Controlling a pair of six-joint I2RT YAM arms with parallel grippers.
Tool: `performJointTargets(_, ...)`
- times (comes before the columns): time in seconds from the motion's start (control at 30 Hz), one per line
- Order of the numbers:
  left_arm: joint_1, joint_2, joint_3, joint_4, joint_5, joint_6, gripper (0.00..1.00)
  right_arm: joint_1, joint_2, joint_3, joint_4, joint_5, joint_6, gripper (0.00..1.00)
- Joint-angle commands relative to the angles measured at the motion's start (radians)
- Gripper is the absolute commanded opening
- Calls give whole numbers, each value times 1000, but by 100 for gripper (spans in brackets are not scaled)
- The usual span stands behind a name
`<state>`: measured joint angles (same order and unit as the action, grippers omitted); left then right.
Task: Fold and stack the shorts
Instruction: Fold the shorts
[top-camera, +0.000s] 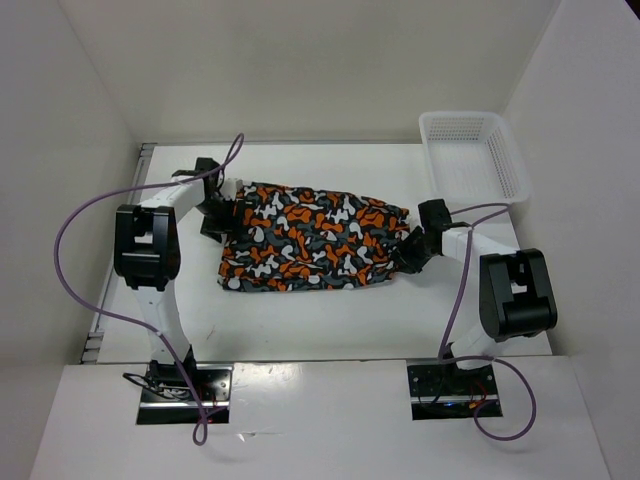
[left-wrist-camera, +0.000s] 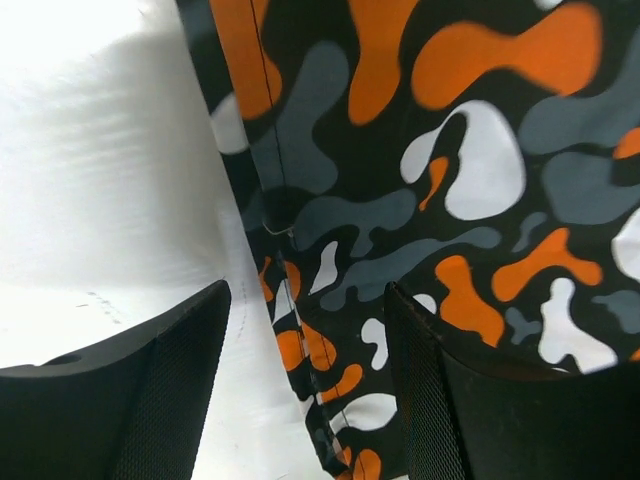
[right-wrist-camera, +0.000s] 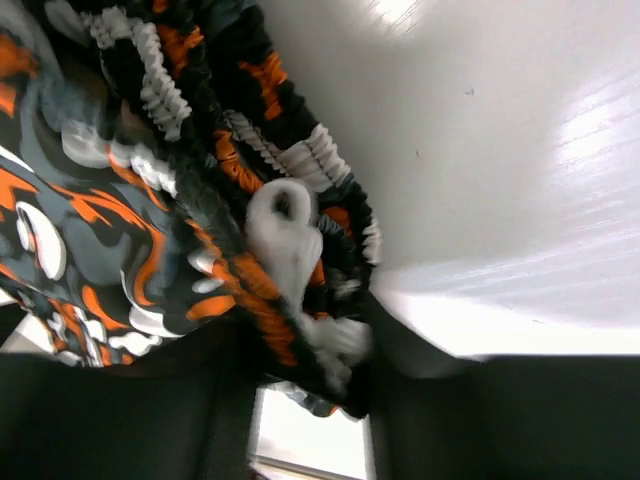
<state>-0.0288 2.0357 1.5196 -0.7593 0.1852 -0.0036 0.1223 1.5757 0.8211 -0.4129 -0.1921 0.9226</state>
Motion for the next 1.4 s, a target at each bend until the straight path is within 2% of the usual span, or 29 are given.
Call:
performJointTargets(0.0, 1, -57, -45, 44, 10, 4, 71, -22, -20, 7, 36, 0, -8, 38)
performJointTargets(0.03, 1, -57, -55, 55, 10, 4, 71, -23, -32, 7, 36, 9, -8, 27)
performJointTargets(0.13, 1, -57, -74, 64, 31, 4, 71, -35, -42, 30, 36, 20, -30, 9)
performJointTargets(0.2, 1, -45, -84, 64, 40, 4, 71, -35, -54, 56, 36, 20, -65, 1)
performJointTargets(0.33, -8, -43, -102, 83, 51, 4, 71, -35, -74, 147, -47, 81, -140, 0)
performJointTargets(0.43, -29, -52, -102, 83, 83, 4, 71, -35, -97, 295, -121, 130, -243, 0)
performJointTargets(0.53, -40, -43, -102, 83, 120, 4, 71, 57, -79, 412, -182, 213, -315, 0)
performJointTargets(0.6, -66, -7, -93, 74, 143, 4, 66, 123, -8, 542, -248, 261, -393, 0)
performJointTargets(0.63, -66, 3, -93, 74, 143, 4, 60, 190, 24, 588, -274, 302, -416, 0)
performJointTargets(0.73, -88, 40, -70, 74, 194, 4, 51, 287, 180, 833, -381, 345, -519, 0)
performJointTargets(0.9, -126, 81, -18, 64, 270, 4, 49, 566, 519, 1145, -611, 447, -717, 0)
performJointTargets(0.93, -138, 92, -18, 64, 270, 4, 49, 604, 552, 1191, -612, 466, -758, 0)
performJointTargets(1.03, -138, 101, -7, 74, 260, 4, 49, 703, 607, 1225, -598, 363, -792, 0)
performJointTargets(1.13, -138, 101, -28, 94, 249, 4, 47, 787, 648, 1265, -598, 353, -820, 0)
performJointTargets(1.37, -138, 121, -18, 94, 270, 4, 44, 835, 753, 1403, -598, 269, -800, 0)
